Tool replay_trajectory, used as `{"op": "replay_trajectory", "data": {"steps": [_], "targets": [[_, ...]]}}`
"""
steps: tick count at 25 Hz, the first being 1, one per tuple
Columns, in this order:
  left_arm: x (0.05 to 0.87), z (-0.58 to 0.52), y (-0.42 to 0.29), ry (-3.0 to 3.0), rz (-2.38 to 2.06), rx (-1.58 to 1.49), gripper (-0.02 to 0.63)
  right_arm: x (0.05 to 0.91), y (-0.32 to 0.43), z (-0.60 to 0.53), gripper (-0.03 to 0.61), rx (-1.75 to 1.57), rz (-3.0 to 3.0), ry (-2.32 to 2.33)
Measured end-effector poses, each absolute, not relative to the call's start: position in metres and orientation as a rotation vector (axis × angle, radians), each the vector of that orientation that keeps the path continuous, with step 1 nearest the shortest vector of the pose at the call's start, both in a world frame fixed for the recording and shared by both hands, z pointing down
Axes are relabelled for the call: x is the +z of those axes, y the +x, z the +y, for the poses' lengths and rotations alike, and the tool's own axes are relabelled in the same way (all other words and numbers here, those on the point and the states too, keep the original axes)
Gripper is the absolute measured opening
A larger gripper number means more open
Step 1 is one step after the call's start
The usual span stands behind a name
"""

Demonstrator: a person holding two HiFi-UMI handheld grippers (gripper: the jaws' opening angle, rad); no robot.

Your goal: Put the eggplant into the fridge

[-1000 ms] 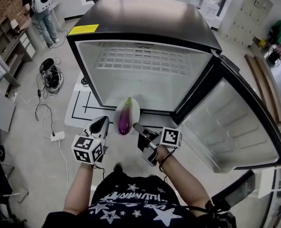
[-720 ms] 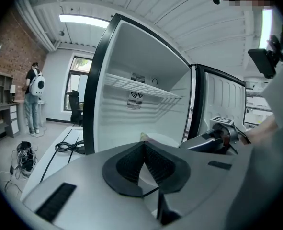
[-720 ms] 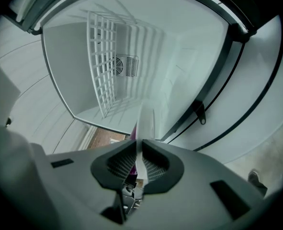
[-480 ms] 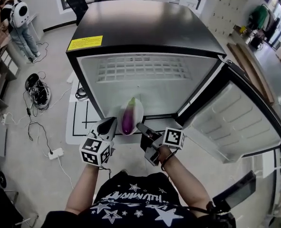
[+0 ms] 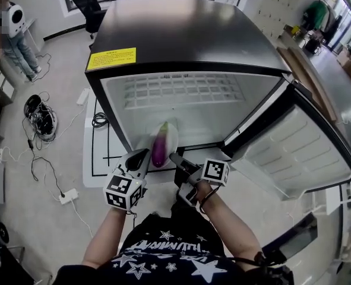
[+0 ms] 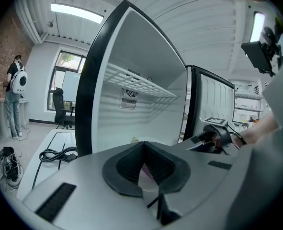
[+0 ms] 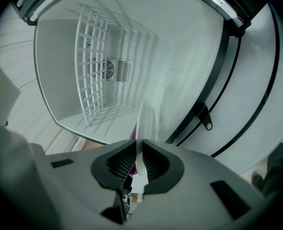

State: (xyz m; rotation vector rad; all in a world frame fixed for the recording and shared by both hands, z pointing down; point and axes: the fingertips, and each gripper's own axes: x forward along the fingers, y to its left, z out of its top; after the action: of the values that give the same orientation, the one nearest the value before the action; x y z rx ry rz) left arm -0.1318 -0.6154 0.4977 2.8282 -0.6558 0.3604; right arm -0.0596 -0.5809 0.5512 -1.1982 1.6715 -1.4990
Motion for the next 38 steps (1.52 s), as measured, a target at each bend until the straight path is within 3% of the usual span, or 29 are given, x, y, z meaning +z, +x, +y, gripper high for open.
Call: {"op": "replay_trajectory", "data": {"steps": [38], "targets": [[0.519, -0.664, -0.085, 2.702, -0.880, 0.372, 0.009, 0.592, -0.014, -0.693, 0.037, -1.699, 1.876, -1.226]]}}
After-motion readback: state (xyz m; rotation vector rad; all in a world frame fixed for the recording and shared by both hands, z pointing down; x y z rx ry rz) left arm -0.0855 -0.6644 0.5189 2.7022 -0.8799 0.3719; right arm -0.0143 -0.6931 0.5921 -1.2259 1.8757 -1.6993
